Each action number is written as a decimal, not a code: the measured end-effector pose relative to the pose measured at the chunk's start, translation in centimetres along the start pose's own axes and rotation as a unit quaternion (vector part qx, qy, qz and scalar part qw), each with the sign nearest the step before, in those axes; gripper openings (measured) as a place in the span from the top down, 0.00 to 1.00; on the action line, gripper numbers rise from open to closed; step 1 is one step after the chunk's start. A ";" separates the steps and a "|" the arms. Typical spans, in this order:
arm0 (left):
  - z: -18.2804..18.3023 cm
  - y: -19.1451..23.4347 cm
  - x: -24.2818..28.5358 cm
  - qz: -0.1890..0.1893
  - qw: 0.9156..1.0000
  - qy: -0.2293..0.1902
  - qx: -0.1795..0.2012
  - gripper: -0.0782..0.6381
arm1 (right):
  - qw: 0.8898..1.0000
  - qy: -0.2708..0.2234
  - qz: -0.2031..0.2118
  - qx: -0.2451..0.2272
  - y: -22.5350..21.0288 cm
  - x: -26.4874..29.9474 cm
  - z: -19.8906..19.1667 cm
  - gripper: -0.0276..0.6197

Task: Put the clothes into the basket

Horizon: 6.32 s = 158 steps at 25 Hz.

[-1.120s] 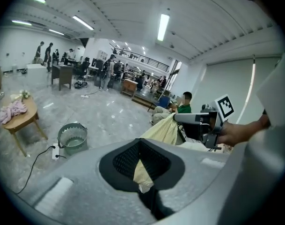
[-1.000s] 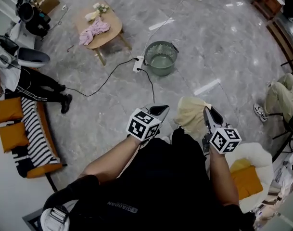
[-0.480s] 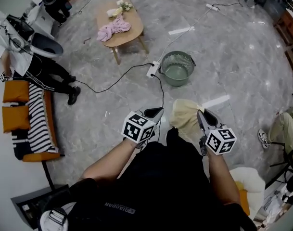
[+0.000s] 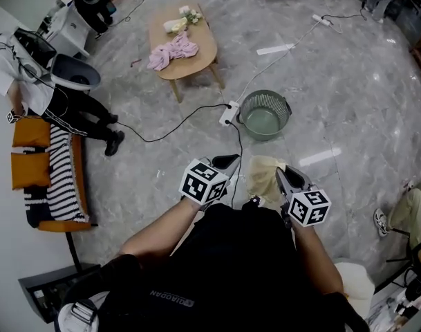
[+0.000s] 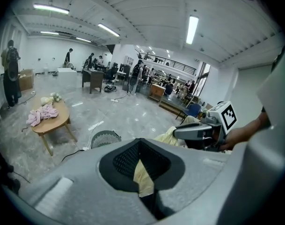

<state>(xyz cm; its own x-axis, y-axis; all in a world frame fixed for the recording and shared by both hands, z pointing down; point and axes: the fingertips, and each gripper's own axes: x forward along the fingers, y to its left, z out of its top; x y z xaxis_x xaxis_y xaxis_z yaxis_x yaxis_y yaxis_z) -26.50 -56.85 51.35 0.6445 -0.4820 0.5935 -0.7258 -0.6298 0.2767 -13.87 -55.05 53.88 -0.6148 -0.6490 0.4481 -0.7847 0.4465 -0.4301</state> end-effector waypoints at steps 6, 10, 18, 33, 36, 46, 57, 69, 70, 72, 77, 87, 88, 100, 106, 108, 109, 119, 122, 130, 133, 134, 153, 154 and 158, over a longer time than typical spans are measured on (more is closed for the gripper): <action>3.4 4.1 1.4 0.027 0.999 -0.021 -0.012 0.89 | 1.000 0.014 0.012 -0.002 -1.9 4.3 1.6 0.82; 3.6 6.5 1.3 0.026 0.999 -0.014 -0.015 0.89 | 0.999 0.023 -0.004 -0.021 -2.8 7.0 3.0 0.82; 3.0 13.3 3.0 -0.007 0.999 0.029 -0.013 0.89 | 0.998 0.004 -0.070 0.001 -5.9 12.3 7.8 0.82; 5.7 21.7 5.2 -0.062 0.997 0.053 0.014 0.89 | 0.983 0.009 -0.186 0.008 -15.2 24.5 13.0 0.82; 5.8 22.5 5.3 -0.058 0.997 0.057 0.016 0.89 | 0.980 0.008 -0.199 0.015 -17.6 27.0 13.9 0.82; 3.4 24.0 5.6 -0.051 0.996 0.075 -0.008 0.89 | 0.970 0.065 -0.224 0.060 -23.7 33.8 7.2 0.82; -0.3 24.7 7.1 -0.053 0.992 0.109 -0.033 0.89 | 0.955 0.185 -0.212 0.092 -21.1 32.6 -9.4 0.82; -0.6 22.4 7.4 -0.067 0.990 0.121 -0.002 0.89 | 0.926 0.298 -0.196 0.125 -16.0 29.9 -23.1 0.82; -0.7 22.3 7.4 -0.067 0.990 0.122 -0.001 0.89 | 0.924 0.306 -0.193 0.124 -15.9 29.8 -23.5 0.82; -0.8 22.2 7.4 -0.068 0.990 0.124 -0.002 0.89 | 0.921 0.323 -0.184 0.114 -15.5 29.7 -24.1 0.82; -0.6 22.0 7.5 -0.070 0.990 0.121 -0.002 0.89 | 0.921 0.323 -0.161 0.149 -14.4 29.0 -24.8 0.64; 0.8 21.2 6.6 -0.079 0.992 0.101 0.006 0.89 | 0.922 0.308 -0.166 0.165 -13.6 25.9 -23.7 0.60; 1.0 21.2 6.5 -0.080 0.992 0.100 0.007 0.89 | 0.926 0.298 -0.164 0.164 -13.4 25.7 -23.0 0.60; 6.1 21.3 3.8 -0.106 0.993 0.043 0.029 0.89 | 0.979 0.046 -0.129 0.153 -6.7 23.0 -3.2 0.93; 7.3 20.1 1.8 -0.145 0.987 0.025 0.060 0.89 | 0.979 -0.099 -0.051 0.170 2.5 20.2 6.8 0.93; 7.5 19.7 1.1 -0.160 0.985 0.021 0.066 0.89 | 0.980 -0.114 -0.062 0.149 4.8 19.3 8.3 0.93; 7.6 19.4 0.9 -0.168 0.983 0.020 0.069 0.89 | 0.981 -0.119 -0.070 0.139 5.6 18.9 8.8 0.93; 7.7 17.0 -1.0 -0.198 0.976 0.000 0.093 0.89 | 0.978 -0.147 -0.127 0.081 8.7 14.5 10.5 0.93; 7.7 16.1 -1.7 -0.193 0.977 -0.009 0.093 0.89 | 0.977 -0.150 -0.137 0.063 8.8 12.9 10.7 0.93; 6.2 12.2 -3.1 -0.167 0.982 -0.029 0.077 0.89 | 0.983 -0.138 -0.111 0.052 9.6 8.3 9.0 0.93; 5.9 10.3 -3.8 -0.159 0.984 -0.039 0.072 0.89 | 0.986 -0.129 -0.100 0.044 10.2 6.4 7.9 0.93; 5.7 9.7 -4.1 -0.157 0.984 -0.042 0.070 0.89 | 0.987 -0.125 -0.098 0.039 10.4 5.8 7.5 0.93; 0.7 3.1 -6.9 -0.122 0.990 -0.044 0.048 0.89 | 0.993 -0.094 -0.066 0.019 11.9 0.6 0.8 0.93; 0.6 2.9 -7.0 -0.121 0.990 -0.044 0.048 0.89 | 0.993 -0.095 -0.066 0.019 11.9 0.4 0.7 0.93; 0.6 2.4 -7.3 -0.120 0.990 -0.046 0.051 0.89 | 0.993 -0.097 -0.066 0.019 12.0 -0.1 0.4 0.93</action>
<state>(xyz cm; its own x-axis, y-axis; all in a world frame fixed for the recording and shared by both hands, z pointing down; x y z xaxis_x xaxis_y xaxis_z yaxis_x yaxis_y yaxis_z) -32.77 -55.18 47.24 0.8179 -0.3618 0.4474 -0.5243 -0.7888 0.3208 -23.23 -49.88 48.33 -0.4776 -0.8079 0.3454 -0.8514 0.3285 -0.4090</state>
